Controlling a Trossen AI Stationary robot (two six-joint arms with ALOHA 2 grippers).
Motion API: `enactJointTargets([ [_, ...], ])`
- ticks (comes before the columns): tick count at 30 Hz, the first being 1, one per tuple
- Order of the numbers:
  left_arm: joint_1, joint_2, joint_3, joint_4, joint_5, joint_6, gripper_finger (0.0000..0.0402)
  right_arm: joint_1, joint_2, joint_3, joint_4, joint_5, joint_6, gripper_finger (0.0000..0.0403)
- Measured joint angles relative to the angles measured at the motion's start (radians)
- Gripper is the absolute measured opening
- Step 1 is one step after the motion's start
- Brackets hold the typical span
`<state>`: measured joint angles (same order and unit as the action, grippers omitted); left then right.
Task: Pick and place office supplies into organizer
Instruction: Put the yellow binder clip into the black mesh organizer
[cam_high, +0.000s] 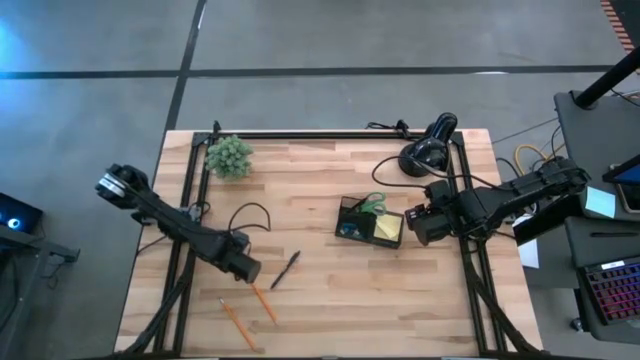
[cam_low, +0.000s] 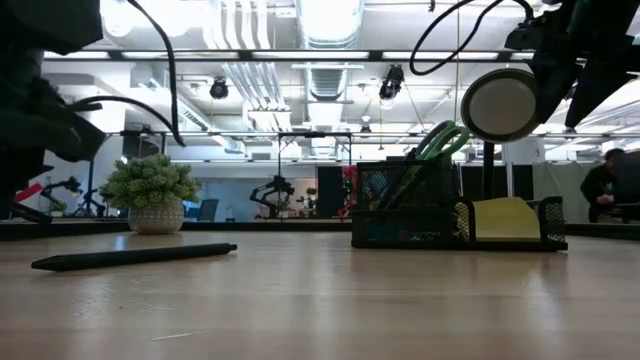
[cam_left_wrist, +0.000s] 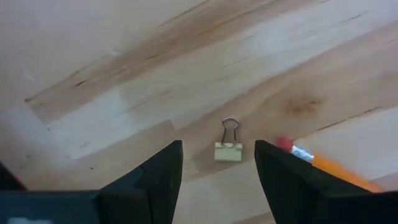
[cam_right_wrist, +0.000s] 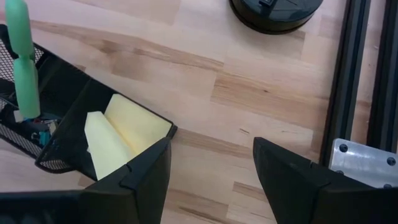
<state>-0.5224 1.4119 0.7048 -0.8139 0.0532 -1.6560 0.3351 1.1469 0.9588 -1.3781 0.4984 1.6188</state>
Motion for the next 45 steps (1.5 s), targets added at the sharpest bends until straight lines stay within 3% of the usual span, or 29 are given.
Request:
enactJointTargets([
  [6,0.0,0.027,-0.009,0.036,0.041,0.061,0.0182,0.0,0.0,0.0,0.0,0.0,-0.007,0.0219],
  [15,0.0,0.051,-0.013,0.069,0.045,0.065,0.0117,0.0,0.0,0.0,0.0,0.001,-0.023,0.0219],
  [30,0.0,0.043,-0.05,0.113,0.05,0.065,0.0041,0.0,0.0,0.0,0.0,0.013,-0.031,0.0219],
  [36,0.005,0.035,-0.026,0.103,0.041,0.059,0.0039,-0.002,0.0,0.0,0.0,0.027,-0.031,0.0219],
  [38,0.011,0.021,0.0,0.121,-0.012,0.058,0.004,-0.002,0.0,0.0,0.0,0.028,-0.031,0.0219],
  [42,0.054,-0.028,0.088,0.209,-0.244,0.105,0.004,-0.002,0.0,0.0,0.0,0.028,-0.025,0.0219],
  [45,0.125,-0.031,0.111,0.43,-0.326,0.265,0.004,-0.002,0.0,0.0,0.004,0.028,-0.02,0.0219],
])
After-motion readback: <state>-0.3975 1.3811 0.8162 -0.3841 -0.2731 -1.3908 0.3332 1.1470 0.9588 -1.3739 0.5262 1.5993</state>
